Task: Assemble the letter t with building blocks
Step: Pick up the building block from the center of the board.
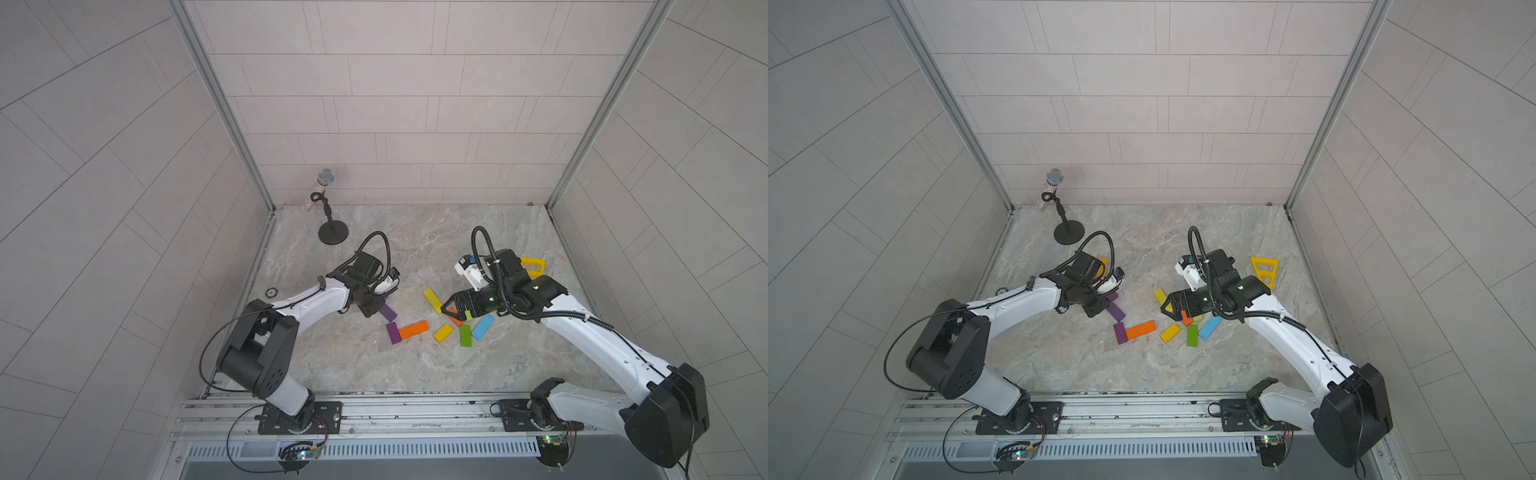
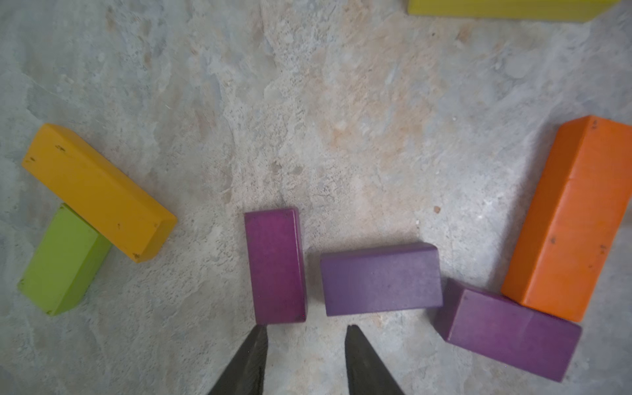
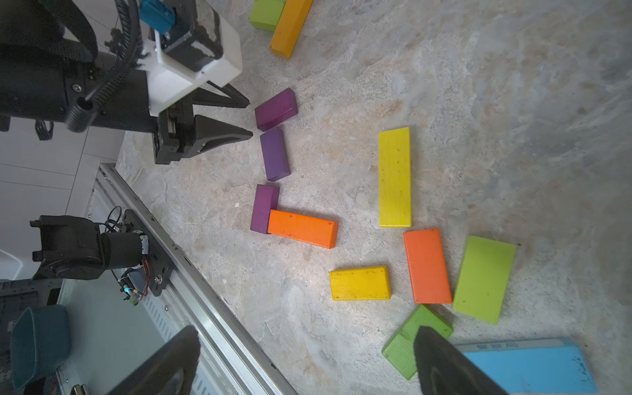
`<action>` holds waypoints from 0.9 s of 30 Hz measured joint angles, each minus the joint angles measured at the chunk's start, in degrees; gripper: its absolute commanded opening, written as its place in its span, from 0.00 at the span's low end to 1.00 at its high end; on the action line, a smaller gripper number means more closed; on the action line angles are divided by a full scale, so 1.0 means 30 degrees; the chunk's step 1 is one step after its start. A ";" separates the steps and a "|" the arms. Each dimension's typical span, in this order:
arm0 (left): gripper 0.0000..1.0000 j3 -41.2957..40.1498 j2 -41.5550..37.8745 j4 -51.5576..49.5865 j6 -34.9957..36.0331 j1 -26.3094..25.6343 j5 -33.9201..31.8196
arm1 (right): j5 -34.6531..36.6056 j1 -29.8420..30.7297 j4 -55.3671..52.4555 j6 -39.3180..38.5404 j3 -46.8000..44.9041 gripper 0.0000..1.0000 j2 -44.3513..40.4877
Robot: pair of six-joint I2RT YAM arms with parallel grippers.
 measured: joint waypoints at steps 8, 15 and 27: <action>0.40 0.1086 0.1443 0.0401 -0.0350 0.0000 -0.0393 | -0.0036 -0.0189 0.0015 0.0000 0.0000 1.00 0.0058; 0.40 0.1617 0.2528 0.0386 -0.0386 0.0000 -0.0517 | -0.0087 -0.0321 0.0044 0.0000 0.0000 1.00 0.0226; 0.40 0.1996 0.3344 0.0306 -0.0488 0.0000 -0.0641 | -0.0189 -0.0452 0.0087 0.0000 0.0000 1.00 0.0313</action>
